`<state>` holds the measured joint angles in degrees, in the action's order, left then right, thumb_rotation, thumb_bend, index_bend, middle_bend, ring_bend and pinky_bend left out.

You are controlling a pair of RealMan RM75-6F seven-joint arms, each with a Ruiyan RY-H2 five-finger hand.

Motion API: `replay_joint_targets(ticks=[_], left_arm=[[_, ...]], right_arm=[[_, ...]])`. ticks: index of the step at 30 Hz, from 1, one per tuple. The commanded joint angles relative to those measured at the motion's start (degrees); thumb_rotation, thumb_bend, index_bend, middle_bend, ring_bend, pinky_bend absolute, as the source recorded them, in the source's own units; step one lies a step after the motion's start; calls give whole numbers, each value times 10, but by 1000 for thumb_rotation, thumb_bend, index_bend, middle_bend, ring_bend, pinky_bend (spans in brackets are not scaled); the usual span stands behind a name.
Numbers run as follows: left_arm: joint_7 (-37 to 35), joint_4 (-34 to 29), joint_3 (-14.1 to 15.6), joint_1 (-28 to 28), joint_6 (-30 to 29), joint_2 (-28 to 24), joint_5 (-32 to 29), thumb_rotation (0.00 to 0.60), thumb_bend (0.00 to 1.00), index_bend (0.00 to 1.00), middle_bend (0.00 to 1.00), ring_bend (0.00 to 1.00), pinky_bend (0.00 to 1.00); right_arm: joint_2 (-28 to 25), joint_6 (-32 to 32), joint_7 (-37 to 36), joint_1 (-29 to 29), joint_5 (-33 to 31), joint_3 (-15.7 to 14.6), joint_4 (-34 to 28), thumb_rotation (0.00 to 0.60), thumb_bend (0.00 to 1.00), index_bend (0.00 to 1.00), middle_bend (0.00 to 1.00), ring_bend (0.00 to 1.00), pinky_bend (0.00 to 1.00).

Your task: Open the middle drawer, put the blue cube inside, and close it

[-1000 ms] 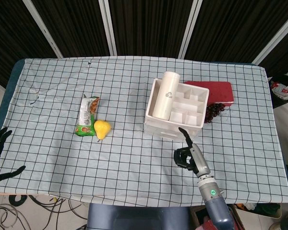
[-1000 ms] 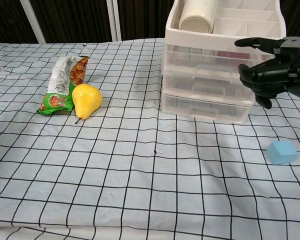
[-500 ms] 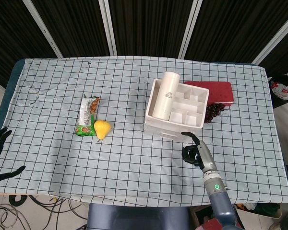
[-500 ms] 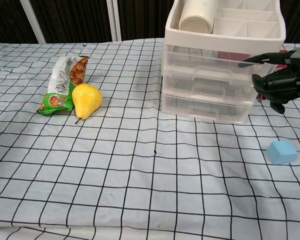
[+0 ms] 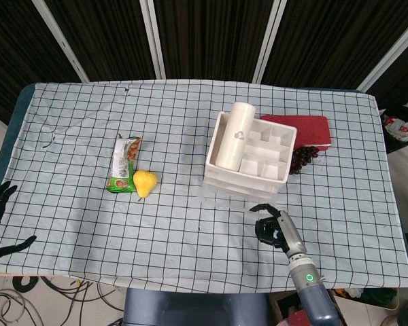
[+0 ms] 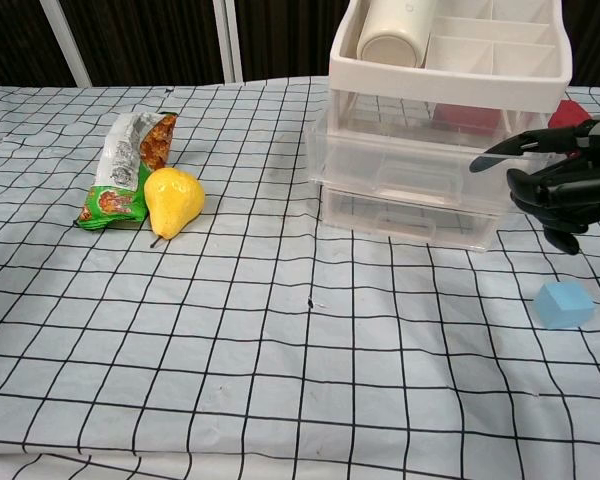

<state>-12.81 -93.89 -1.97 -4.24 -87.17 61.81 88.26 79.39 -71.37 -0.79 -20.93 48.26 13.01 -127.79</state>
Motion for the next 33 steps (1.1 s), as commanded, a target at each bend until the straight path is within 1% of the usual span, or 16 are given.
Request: replay_joint_targets(ticks=[1, 2, 4, 5, 6, 8, 11, 13, 15, 19, 21, 24, 28, 31, 33], left_arm=[[0, 0, 0, 0, 0, 0, 0, 600, 22, 0, 0, 0, 0], [0, 0, 0, 0, 0, 0, 0, 600, 22, 0, 0, 0, 0], [0, 0, 0, 0, 0, 0, 0, 600, 22, 0, 0, 0, 0], [0, 1, 0, 0, 0, 0, 0, 600, 22, 0, 0, 0, 0], [0, 1, 0, 0, -1, 0, 1, 600, 22, 0, 0, 0, 0], [0, 1, 0, 0, -1, 0, 1, 600, 22, 0, 0, 0, 0], [-1, 1, 1, 1, -3, 0, 2, 600, 22, 0, 0, 0, 0], [-1, 1, 1, 2, -4, 0, 3, 600, 22, 0, 0, 0, 0], [-2, 2, 1, 2, -5, -1, 3, 600, 22, 0, 0, 0, 0], [-2, 3, 2, 2, -6, -1, 6, 600, 22, 0, 0, 0, 0], [-1, 3, 3, 2, -6, 0, 8, 600, 23, 0, 0, 0, 0], [1, 3, 4, 3, -6, 0, 10, 600, 24, 0, 0, 0, 0], [4, 2, 5, 3, -6, 1, 11, 600, 23, 0, 0, 0, 0], [6, 1, 5, 3, -7, 2, 11, 600, 23, 0, 0, 0, 0], [8, 1, 5, 3, -7, 3, 11, 600, 23, 0, 0, 0, 0]], right_arm=[[-8, 6, -5, 7, 14, -11, -6, 600, 546, 156, 796, 839, 766], [-12, 8, -7, 10, 24, -18, -8, 600, 541, 93, 795, 839, 765], [-18, 13, -8, 14, 43, -28, -11, 600, 521, 23, 793, 839, 765], [-21, 14, -9, 17, 54, -33, -12, 600, 500, 4, 793, 839, 766], [-24, 14, -12, 21, 69, -40, -14, 600, 482, 0, 792, 839, 766], [-29, 12, -17, 28, 88, -48, -15, 600, 413, 0, 792, 839, 765], [-41, 5, -24, 41, 117, -61, -18, 600, 357, 0, 792, 838, 765], [-52, -3, -29, 51, 139, -69, -22, 600, 353, 0, 792, 838, 765], [-69, -19, -33, 67, 176, -82, -22, 600, 353, 0, 792, 839, 765], [-105, -48, -24, 95, 246, -115, -4, 600, 334, 0, 792, 838, 765], [-129, -63, -34, 113, 272, -131, 9, 600, 312, 0, 792, 839, 765], [-154, -76, -52, 130, 288, -142, 35, 600, 281, 0, 792, 839, 766], [-166, -73, -53, 137, 284, -150, 70, 600, 187, 0, 799, 845, 766], [-159, -54, -14, 132, 273, -159, 104, 600, 119, 1, 811, 857, 767], [-144, -39, 16, 126, 260, -160, 125, 600, 107, 8, 818, 865, 767]])
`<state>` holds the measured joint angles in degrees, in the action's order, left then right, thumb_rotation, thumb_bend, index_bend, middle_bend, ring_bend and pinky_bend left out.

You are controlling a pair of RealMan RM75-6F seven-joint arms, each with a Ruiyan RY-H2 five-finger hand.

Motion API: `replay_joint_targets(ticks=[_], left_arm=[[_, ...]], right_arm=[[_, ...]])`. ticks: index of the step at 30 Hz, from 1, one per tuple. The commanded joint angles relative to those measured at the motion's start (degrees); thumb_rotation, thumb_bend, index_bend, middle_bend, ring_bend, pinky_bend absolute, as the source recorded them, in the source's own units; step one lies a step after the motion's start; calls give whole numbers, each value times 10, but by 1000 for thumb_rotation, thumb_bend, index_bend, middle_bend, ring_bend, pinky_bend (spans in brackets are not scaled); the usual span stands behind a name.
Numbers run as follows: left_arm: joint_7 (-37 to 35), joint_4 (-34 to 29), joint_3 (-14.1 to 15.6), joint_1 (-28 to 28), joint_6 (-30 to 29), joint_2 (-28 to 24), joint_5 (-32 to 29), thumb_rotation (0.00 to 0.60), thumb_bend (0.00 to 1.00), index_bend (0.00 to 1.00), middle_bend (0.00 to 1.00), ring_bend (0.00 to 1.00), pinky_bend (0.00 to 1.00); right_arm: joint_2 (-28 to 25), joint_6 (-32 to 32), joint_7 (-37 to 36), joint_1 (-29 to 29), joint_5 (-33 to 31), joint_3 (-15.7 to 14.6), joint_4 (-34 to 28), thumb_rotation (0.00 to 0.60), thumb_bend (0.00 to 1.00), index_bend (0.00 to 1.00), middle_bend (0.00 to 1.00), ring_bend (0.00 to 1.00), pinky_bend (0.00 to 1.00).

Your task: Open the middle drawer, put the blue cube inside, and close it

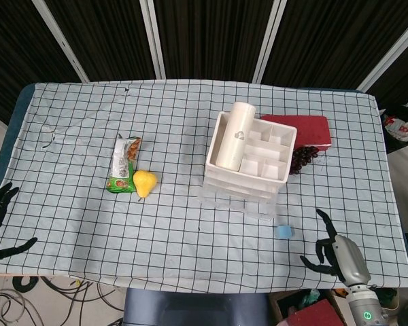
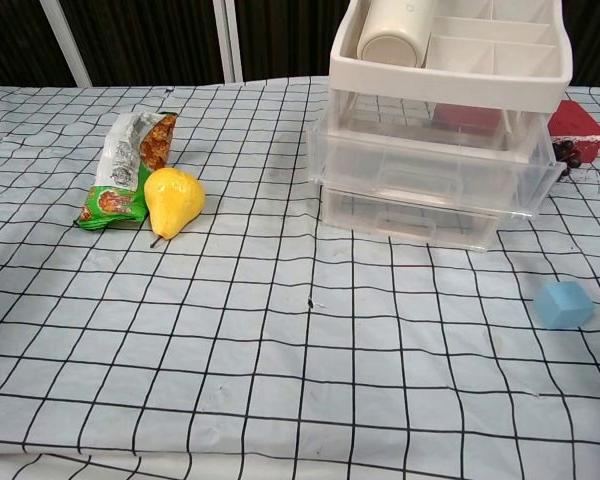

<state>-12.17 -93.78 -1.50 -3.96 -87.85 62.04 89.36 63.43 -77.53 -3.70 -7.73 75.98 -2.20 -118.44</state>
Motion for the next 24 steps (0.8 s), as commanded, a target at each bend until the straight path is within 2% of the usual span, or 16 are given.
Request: replay_joint_targets(ticks=[1, 6, 11, 18, 24], left_arm=[[2, 0, 0, 0, -1, 1, 0, 600, 23, 0, 0, 0, 0], [0, 0, -2, 1, 0, 0, -4, 600, 23, 0, 0, 0, 0], [-3, 2, -3, 0, 1, -1, -7, 600, 24, 0, 0, 0, 0], [-5, 2, -3, -1, 3, -2, -7, 600, 24, 0, 0, 0, 0], [-7, 2, -4, 0, 3, -2, -9, 600, 23, 0, 0, 0, 0]], right_arm=[[24, 27, 59, -8, -22, -8, 39, 600, 106, 19, 822, 869, 767], [73, 47, 135, -23, -48, -3, 82, 600, 137, 147, 844, 884, 772], [127, 55, 181, -37, -91, 21, 117, 600, 159, 216, 852, 890, 777], [182, 65, 206, -52, -150, 55, 159, 600, 175, 260, 852, 890, 778], [209, 62, 213, -62, -167, 76, 183, 600, 191, 260, 853, 890, 778]])
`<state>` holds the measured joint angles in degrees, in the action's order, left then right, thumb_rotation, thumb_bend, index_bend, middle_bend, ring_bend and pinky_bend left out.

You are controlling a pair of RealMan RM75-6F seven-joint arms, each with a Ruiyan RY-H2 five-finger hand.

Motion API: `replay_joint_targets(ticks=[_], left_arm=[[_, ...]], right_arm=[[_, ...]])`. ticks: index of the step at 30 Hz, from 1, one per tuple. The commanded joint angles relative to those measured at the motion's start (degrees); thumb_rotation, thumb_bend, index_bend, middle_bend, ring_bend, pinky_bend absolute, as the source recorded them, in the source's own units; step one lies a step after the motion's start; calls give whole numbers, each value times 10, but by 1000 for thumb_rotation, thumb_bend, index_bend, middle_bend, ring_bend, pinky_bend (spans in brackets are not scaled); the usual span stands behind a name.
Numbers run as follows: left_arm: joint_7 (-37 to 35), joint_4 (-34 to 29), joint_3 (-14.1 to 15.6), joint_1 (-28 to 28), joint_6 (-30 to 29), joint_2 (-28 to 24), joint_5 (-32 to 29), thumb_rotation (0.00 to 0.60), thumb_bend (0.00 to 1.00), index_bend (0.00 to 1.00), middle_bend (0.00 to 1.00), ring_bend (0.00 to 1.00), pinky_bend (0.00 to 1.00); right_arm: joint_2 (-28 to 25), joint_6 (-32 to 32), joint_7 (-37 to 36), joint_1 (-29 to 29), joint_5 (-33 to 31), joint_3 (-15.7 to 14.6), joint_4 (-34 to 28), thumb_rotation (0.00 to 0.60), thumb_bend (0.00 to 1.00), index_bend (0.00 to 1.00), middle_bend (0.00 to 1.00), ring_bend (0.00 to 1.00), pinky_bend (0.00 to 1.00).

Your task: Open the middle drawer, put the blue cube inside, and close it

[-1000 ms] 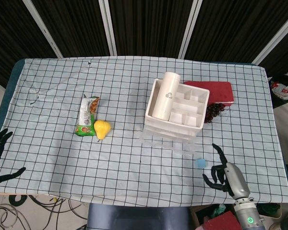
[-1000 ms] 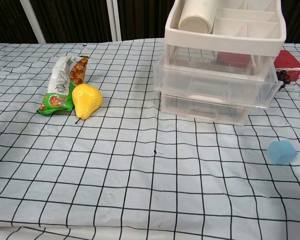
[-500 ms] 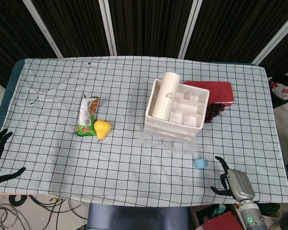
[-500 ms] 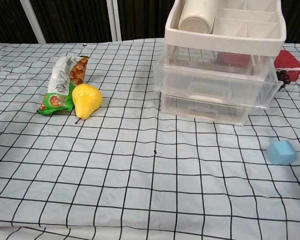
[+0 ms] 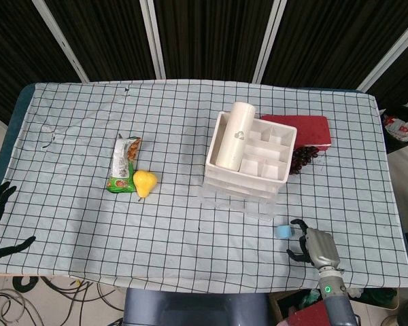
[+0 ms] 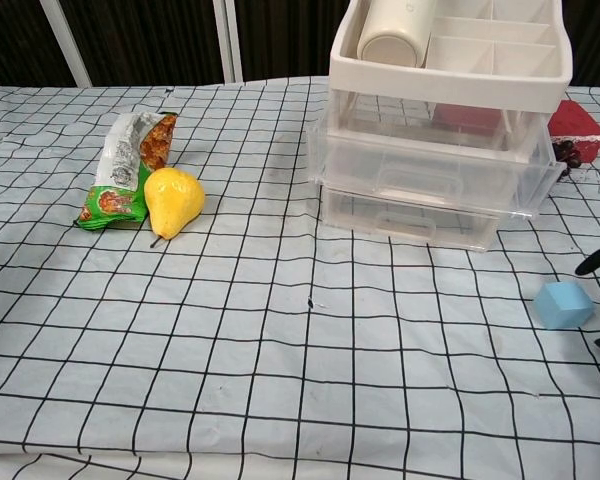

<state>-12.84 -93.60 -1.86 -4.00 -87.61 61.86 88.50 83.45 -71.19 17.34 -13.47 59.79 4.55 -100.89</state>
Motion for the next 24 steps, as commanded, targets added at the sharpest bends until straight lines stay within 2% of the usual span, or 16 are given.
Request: replay_joint_targets(ticks=[1, 8, 24], left_arm=[[0, 0, 0, 0, 1, 0, -1, 600, 24, 0, 0, 0, 0], [-1, -1, 0, 0, 2, -1, -2, 600, 24, 0, 0, 0, 0], [0, -1, -2, 0, 2, -1, -5, 600, 24, 0, 0, 0, 0]], right_arm=[[12, -1, 3, -6, -6, 10, 9, 600, 199, 262, 852, 890, 778], [25, 3, 5, -10, -29, 21, 20, 600, 260, 342, 852, 890, 778], [48, 5, 0, -15, -38, 29, 33, 600, 315, 392, 852, 890, 778]])
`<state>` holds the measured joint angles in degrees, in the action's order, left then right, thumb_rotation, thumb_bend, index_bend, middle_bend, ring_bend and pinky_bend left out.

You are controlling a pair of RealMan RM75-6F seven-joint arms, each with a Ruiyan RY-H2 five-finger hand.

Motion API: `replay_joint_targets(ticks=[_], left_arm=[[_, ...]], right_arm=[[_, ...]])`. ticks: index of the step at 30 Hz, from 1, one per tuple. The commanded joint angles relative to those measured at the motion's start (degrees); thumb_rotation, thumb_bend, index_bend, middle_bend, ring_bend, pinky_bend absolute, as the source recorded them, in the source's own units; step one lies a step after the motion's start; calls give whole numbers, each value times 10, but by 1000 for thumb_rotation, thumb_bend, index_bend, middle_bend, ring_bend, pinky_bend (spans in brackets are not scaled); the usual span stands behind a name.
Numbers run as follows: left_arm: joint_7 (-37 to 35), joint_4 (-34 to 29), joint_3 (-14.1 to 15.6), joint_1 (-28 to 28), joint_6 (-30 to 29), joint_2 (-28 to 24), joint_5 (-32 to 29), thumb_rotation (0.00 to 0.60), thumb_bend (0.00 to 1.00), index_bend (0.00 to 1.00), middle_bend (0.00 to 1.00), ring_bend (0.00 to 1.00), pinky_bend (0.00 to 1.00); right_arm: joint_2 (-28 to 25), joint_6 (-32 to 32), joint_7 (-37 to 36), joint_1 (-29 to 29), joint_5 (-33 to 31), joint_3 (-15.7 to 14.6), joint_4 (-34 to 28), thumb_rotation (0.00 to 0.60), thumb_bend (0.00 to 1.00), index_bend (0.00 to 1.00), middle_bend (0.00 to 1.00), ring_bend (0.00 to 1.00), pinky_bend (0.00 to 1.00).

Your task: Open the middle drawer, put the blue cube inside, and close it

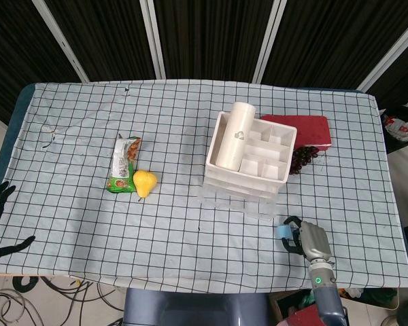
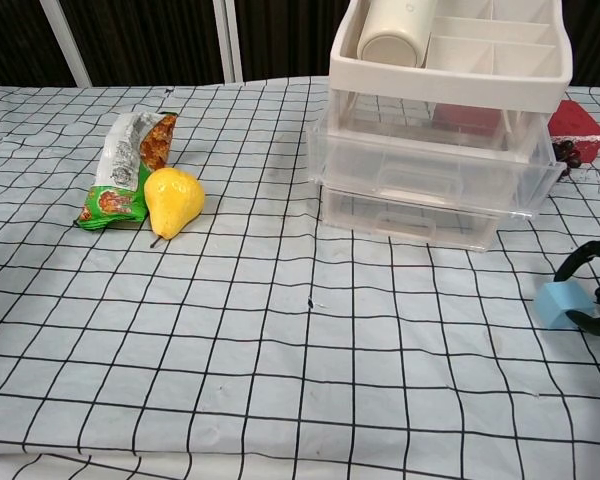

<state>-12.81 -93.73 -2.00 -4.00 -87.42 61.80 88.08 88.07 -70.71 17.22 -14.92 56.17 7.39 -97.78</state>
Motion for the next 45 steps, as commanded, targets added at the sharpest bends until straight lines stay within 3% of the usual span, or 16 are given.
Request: replay_joint_targets(ticks=[1, 10, 16, 22, 30, 36, 41, 45], left_arm=[[0, 0, 0, 0, 1, 0, -1, 600, 24, 0, 0, 0, 0], [-1, -2, -1, 0, 2, -1, -3, 600, 24, 0, 0, 0, 0], [-1, -2, -1, 0, 2, -1, -3, 600, 24, 0, 0, 0, 0], [-3, -3, -2, 1, 0, -2, -4, 600, 25, 0, 0, 0, 0], [-3, -2, -3, 0, 0, -2, -3, 600, 24, 0, 0, 0, 0], [2, -3, -2, 0, 0, 1, -1, 600, 25, 0, 0, 0, 0], [4, -3, -1, 0, 0, 2, -1, 600, 25, 0, 0, 0, 0], [2, -4, -1, 1, -1, 0, 0, 600, 25, 0, 0, 0, 0]], right_arm=[[2, 0, 2, -1, -3, 0, 3, 600, 317, 402, 852, 890, 778], [5, 3, 1, 0, -12, 1, 8, 600, 325, 549, 855, 892, 777], [-6, -5, -20, 7, 12, -2, -22, 600, 338, 601, 856, 893, 778], [-63, -24, -43, 25, 60, -18, -106, 600, 344, 603, 856, 893, 778], [-199, -85, -116, 75, 152, -32, -221, 600, 344, 603, 856, 893, 777], [-269, -121, -176, 96, 225, -29, -288, 600, 343, 603, 856, 893, 777], [-290, -113, -186, 83, 254, -17, -334, 600, 344, 603, 856, 893, 777], [-266, -89, -154, 49, 228, 10, -349, 600, 344, 603, 856, 892, 777]])
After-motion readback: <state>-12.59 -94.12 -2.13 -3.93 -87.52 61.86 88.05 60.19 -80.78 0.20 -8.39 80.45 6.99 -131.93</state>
